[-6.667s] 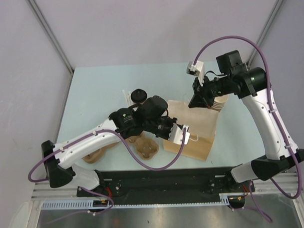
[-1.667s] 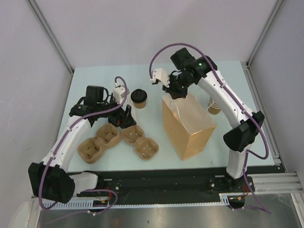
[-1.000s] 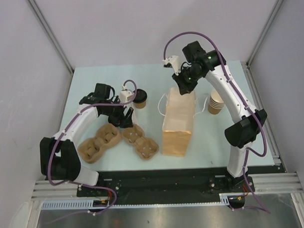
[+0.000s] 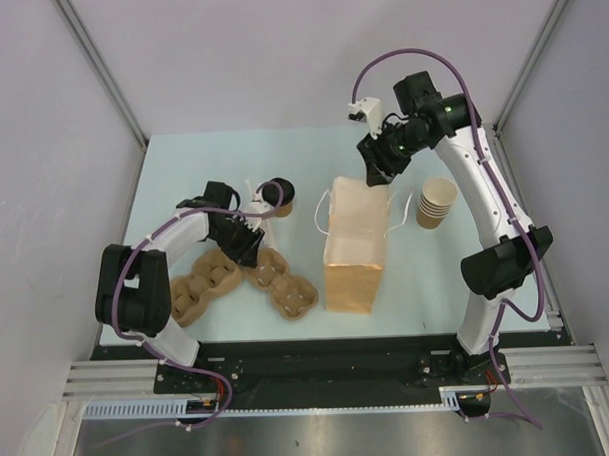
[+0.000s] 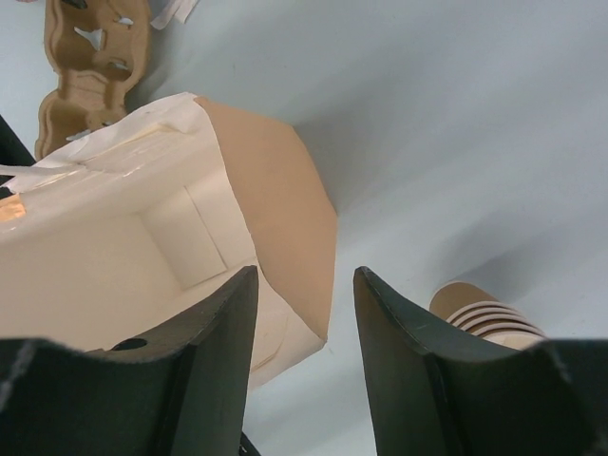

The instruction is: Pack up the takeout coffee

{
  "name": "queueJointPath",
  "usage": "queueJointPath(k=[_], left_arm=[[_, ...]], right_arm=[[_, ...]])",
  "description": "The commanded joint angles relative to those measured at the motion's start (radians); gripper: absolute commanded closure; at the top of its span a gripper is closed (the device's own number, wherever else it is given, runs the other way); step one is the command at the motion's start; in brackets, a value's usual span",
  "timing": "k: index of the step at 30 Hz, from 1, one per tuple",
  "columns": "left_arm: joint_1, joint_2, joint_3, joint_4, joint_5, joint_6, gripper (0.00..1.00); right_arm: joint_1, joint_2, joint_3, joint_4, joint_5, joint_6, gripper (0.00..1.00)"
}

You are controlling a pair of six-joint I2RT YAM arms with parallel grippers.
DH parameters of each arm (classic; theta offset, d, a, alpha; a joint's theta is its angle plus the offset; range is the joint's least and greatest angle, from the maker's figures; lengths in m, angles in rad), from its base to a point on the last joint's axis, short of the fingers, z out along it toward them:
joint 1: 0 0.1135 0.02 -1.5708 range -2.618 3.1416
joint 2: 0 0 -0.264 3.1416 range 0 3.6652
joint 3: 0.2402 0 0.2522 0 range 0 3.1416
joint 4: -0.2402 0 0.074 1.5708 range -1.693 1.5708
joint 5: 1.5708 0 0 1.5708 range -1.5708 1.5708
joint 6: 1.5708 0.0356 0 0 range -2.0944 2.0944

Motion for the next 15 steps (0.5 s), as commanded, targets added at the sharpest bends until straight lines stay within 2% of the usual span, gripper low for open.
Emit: queueJointPath(k=[1,9,15], left_arm=[[0.010,0.024,-0.009,0.012,0.012,-0.002,0.57],[0.010,0.050,0.018,0.016,0.034,-0.010,0.68],[0.010,0.039,0.048,0.004,0.047,-0.008,0.90]], right_arm=[[-0.016,-0.043,0.013,-0.172,-0.033,0.005,0.49],[-0.024,-0.048,0.013,-0.172,-0.055,0.016,0.39],[-0.035,-0.052,0.013,-0.174,-0.062,-0.008,0.39]])
